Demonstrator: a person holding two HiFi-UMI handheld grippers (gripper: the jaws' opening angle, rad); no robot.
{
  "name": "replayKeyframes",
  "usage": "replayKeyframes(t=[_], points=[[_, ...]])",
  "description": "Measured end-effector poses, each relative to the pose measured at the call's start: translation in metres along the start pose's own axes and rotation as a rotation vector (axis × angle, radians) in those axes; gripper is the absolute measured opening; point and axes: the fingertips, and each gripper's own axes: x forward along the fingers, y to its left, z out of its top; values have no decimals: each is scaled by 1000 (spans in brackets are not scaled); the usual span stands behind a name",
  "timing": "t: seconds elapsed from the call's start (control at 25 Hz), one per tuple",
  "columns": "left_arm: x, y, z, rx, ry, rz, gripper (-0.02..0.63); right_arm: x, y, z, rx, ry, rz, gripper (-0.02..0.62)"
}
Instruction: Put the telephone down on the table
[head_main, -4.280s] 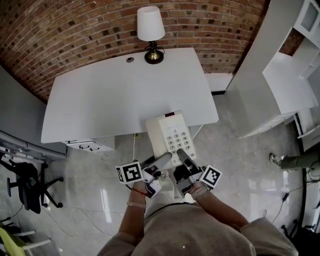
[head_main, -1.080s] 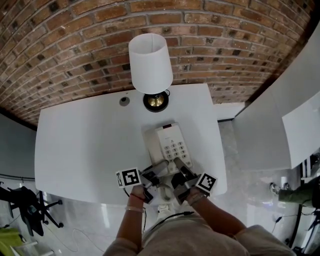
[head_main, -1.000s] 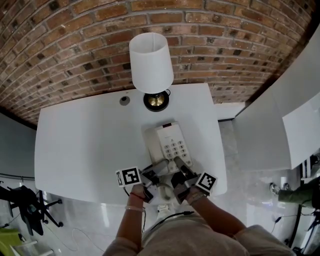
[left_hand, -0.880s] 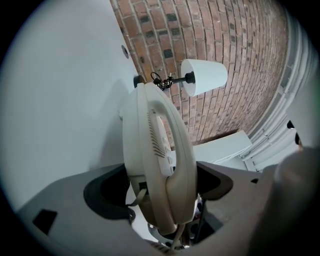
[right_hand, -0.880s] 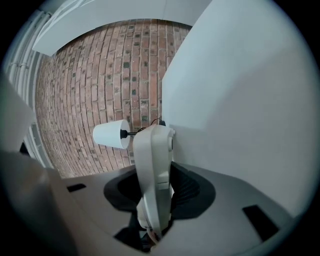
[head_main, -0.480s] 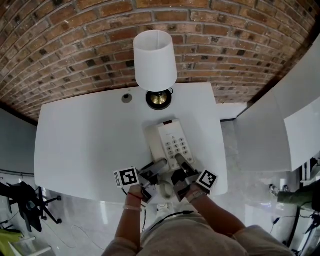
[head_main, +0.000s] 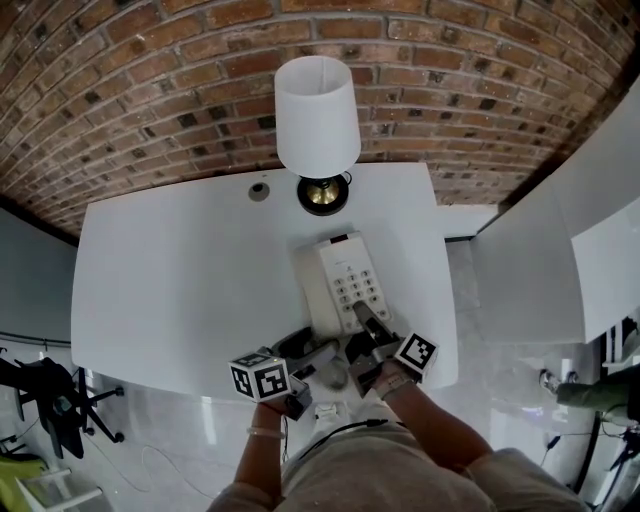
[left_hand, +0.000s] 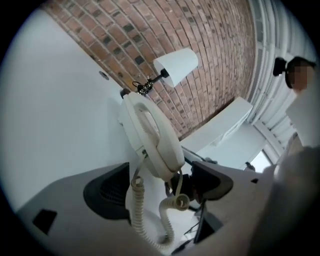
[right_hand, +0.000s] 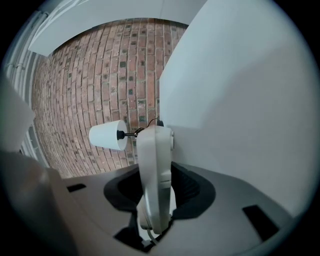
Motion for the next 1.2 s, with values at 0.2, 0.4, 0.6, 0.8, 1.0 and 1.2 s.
replayKeyframes(t=[0.2, 0.4, 0.6, 0.8, 1.0, 1.2], points=[[2, 7, -22, 209, 144, 174, 382, 0, 0, -2, 5, -3, -3, 143], [3, 9, -26, 257, 165, 259, 199, -1, -1, -2, 2, -1, -13, 144], [0, 13, -27, 269, 174, 312, 138, -1, -5, -3, -12, 21, -35, 141], [-1, 19, -31, 250, 183, 335, 132, 0, -8, -8, -57, 84, -74, 155], [-1, 22, -34, 240, 197, 350, 129, -2, -8, -12, -78, 132, -78, 186], [-1, 24, -37, 230, 203, 363, 126, -10, -8, -17, -64, 157, -57, 209]])
